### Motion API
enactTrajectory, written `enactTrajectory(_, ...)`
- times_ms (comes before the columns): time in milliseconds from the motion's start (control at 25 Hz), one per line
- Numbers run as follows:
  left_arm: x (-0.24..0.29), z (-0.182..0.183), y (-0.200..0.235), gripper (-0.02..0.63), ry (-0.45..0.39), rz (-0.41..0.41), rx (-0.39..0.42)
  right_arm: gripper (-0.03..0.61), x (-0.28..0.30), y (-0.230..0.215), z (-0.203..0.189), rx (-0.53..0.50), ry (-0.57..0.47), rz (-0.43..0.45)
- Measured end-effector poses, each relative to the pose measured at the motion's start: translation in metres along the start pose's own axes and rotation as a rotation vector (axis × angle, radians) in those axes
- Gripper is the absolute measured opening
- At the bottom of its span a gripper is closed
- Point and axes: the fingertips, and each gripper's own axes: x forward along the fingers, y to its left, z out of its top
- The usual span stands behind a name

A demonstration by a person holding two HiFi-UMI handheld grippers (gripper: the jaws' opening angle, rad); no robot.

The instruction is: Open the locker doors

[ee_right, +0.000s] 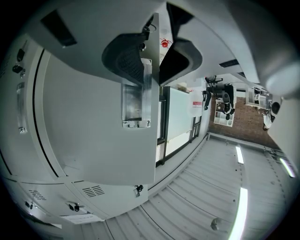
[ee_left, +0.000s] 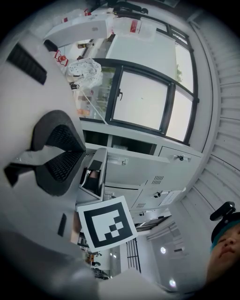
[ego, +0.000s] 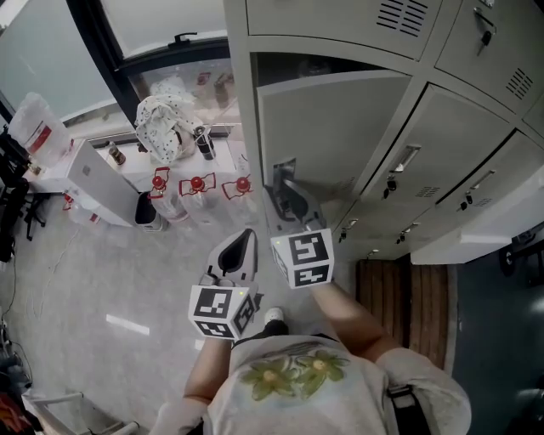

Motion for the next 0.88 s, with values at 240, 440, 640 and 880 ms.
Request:
enactTrajectory(240,-0.006,-0.009,-0.017,0.028,0.010,0.022,-0.019,0.118,-0.019,0.003,-0.001,0.014,0.001,0.056)
enactTrajectory(440,-0.011,-0.010,-0.031,0.028,0.007,0.030,-0.022,0.118,-0.034,0.002,-0.001,0.025,0.003,0.085)
enactTrajectory(640,-0.019,-0.015,-0.043,0.028,0.011,0.046,-0.028,0.118,-0.048,0.003,-0.002,0.027,0.009,0.107)
enactTrajectory(880,-0.022,-0.014,-0.059,0.028,0.003,0.049,-0.024,0.118,-0.065,0.002,-0.003,0.027,0.007,0.137)
